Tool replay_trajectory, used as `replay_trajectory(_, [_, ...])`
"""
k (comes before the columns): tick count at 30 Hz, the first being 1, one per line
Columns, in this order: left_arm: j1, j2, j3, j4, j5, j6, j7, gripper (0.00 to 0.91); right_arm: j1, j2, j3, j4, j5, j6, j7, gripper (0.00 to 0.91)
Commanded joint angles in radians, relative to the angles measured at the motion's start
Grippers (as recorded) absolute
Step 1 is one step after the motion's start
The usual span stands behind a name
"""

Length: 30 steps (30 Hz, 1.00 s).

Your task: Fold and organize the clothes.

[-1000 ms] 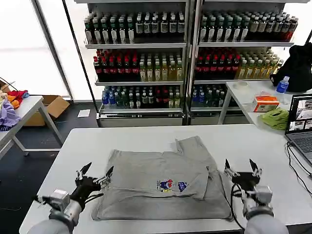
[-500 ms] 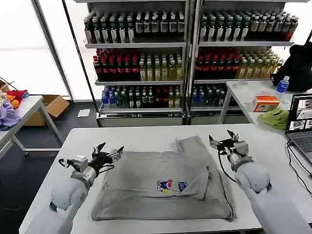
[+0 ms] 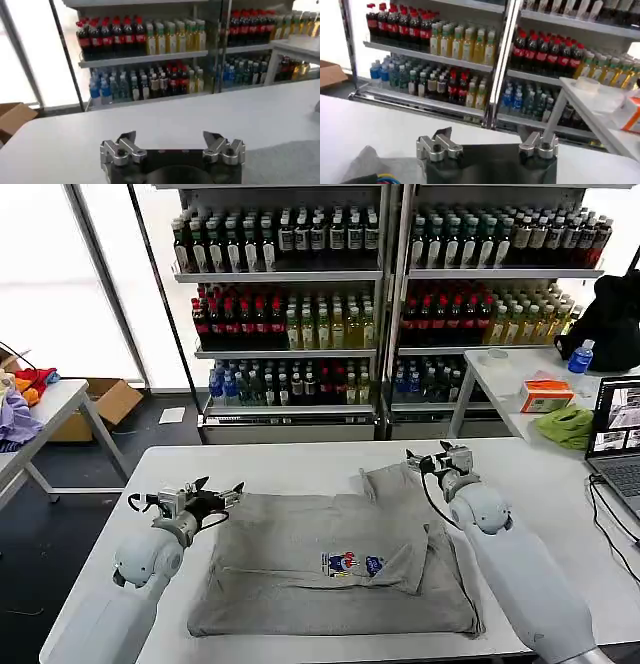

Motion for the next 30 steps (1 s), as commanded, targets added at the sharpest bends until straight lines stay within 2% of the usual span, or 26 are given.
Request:
replay_trajectory(1, [0.009,0.012,0.038,0.030,0.003,0.011,-0.004,0.907,0.068,0.094,-0.028,-0.136,-0.026,-0.001,-0.012,0.907])
replay_trajectory(8, [-0.024,-0.010,0.055,0.086,-0.005,0.005,0.000,0.907,0.065,0.124,-0.018,-0.201,-0.033,0.004,-0.012,0.907])
replay_trajectory(27, [-0.062,-0.028,0.078,0.132,-0.025,0.003,0.006,0.907,-0.022,0.125,0.005,-0.168,-0.063,-0.003,-0.009,0.907])
replay_trajectory(28, [-0.062,-0.029,0.080,0.135,-0.026,0.005,0.006,0.897,-0.028,0.126,0.007,-0.168,-0.064,-0.003,-0.009,0.907])
replay_trajectory(30, [-0.060,-0.028,0.086,0.141,-0.026,0.006,0.005,0.796,-0.039,0.128,0.012,-0.167,-0.065,-0.001,-0.010,0.907])
